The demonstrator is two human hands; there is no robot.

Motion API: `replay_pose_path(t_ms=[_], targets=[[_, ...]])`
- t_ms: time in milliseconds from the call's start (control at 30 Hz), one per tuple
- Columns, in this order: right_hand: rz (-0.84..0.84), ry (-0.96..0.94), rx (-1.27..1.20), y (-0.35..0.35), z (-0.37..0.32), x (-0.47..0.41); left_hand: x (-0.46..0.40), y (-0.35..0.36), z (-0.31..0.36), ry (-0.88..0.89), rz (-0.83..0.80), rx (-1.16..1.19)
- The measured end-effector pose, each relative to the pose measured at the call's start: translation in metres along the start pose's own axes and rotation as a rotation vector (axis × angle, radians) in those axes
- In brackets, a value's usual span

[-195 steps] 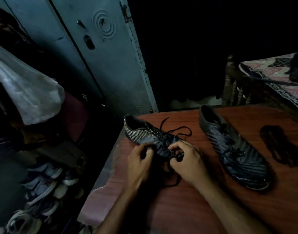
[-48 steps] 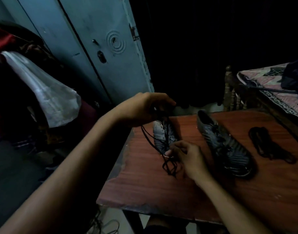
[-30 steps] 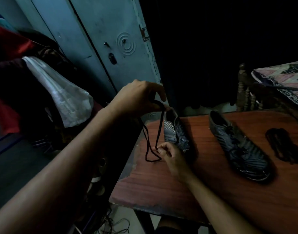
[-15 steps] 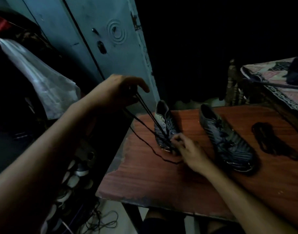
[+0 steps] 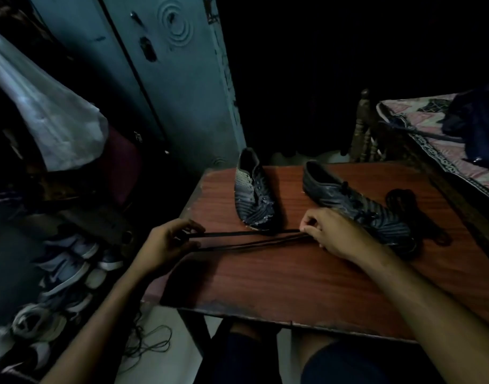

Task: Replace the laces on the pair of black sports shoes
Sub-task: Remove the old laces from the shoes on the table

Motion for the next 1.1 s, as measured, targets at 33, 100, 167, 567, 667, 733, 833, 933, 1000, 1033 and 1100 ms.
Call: replay_pose_path(t_ms=[33,100,167,567,667,733,833,933,1000,1033,1100], targets=[[-0.021,-0.001,0.028,0.001,-0.002,0.000,0.006,0.004,-0.004,-0.010,0.017,-0.006],[-0.057,-0.002,0.060,0.004,-0.005,-0.001,0.012,0.010,-0.011,0.000,0.039,-0.038],[-0.062,0.014,0.076,0.006,-0.003,0.000,0.013,0.011,-0.018,-0.007,0.046,-0.060],[0.000,-0.333,0.283,-0.014,0.002,-0.022,0.031,0.017,-0.027,-0.135,0.317,0.257],[0.045,-0.420,0.324,-0.031,-0.013,-0.043,0.030,0.010,-0.024,-0.157,0.326,0.298],[0.059,-0.441,0.375,-0.034,-0.020,-0.061,0.033,0.007,-0.025,-0.190,0.333,0.293],[0.071,-0.476,0.441,-0.029,-0.035,-0.092,0.038,0.003,-0.030,-0.157,0.338,0.117],[0.050,-0.534,0.498,-0.018,-0.063,-0.123,0.049,-0.001,-0.037,-0.168,0.303,-0.068],[0.025,-0.568,0.505,-0.006,-0.085,-0.141,0.057,-0.003,-0.041,-0.180,0.257,-0.170],[0.008,-0.569,0.510,0.002,-0.094,-0.151,0.060,-0.006,-0.043,-0.182,0.232,-0.217],[-0.037,-0.558,0.498,0.020,-0.107,-0.172,0.064,-0.011,-0.046,-0.195,0.192,-0.306]])
Point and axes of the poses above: each hand's wrist, its own x-axis away from the middle knuckle, its own y-axis out of the palm, z = x × y, the point moved 2 cm from there along -x, towards the middle knuckle, and after that the axes turned 1 degree about -z, right-handed, at the moved point
